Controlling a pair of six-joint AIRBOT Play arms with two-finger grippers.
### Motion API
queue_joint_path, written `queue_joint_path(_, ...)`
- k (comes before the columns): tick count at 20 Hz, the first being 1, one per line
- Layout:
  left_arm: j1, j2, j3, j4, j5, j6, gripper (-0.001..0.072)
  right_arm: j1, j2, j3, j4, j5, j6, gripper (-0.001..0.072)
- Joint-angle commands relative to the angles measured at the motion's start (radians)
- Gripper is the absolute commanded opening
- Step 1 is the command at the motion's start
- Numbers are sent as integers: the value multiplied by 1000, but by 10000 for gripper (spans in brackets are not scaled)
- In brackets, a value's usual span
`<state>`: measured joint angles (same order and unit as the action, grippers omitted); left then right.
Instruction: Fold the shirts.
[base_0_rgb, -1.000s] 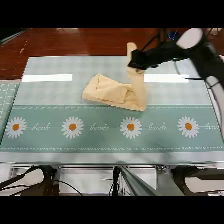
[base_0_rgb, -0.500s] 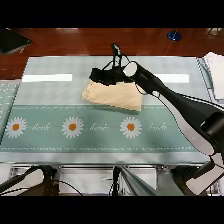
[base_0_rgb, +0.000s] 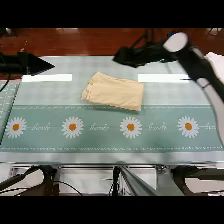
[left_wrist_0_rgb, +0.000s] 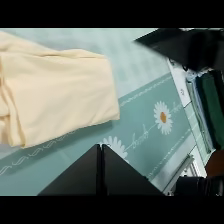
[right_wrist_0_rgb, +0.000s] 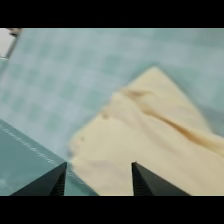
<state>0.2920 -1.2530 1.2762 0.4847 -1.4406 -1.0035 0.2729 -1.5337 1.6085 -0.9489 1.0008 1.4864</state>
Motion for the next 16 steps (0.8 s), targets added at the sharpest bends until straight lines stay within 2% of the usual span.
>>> queue_joint_path(1,-2,-15,-23,108,58,34,31,-202,85,-2,-491,416,75,474)
queue_joint_path(2,-3,-15,-23,179,76,29,31,-257,82,-29,-582,510,73,472)
queue_joint_path(3,-5,-15,-23,243,81,13,31,-310,83,-76,-592,541,63,472)
queue_joint_path(4,-8,-15,-23,312,79,-10,31,-368,83,-136,-525,544,47,472)
queue_joint_path(6,-25,-15,-23,444,76,-76,31,-459,83,-272,-275,455,22,511)
queue_joint_path(7,-35,-15,-23,502,79,-99,32,-488,83,-337,-145,381,-3,567)
queue_joint_path(9,-58,-15,-23,578,84,-120,35,-494,83,-446,52,224,-70,580)
queue_joint_path(10,-68,-16,-23,580,87,-119,83,-479,82,-484,95,161,-92,580)
queue_joint_path(11,-77,-16,-23,578,92,-120,229,-456,82,-520,109,95,-105,584)
queue_joint_path(12,-86,-16,-23,579,104,-129,410,-433,80,-547,112,39,-113,587)
queue_joint_path(13,-90,-16,-23,578,116,-151,475,-410,68,-569,125,-1,-124,587)
queue_joint_path(16,-101,-18,-23,578,121,-162,473,-352,-5,-578,244,-55,-187,587)
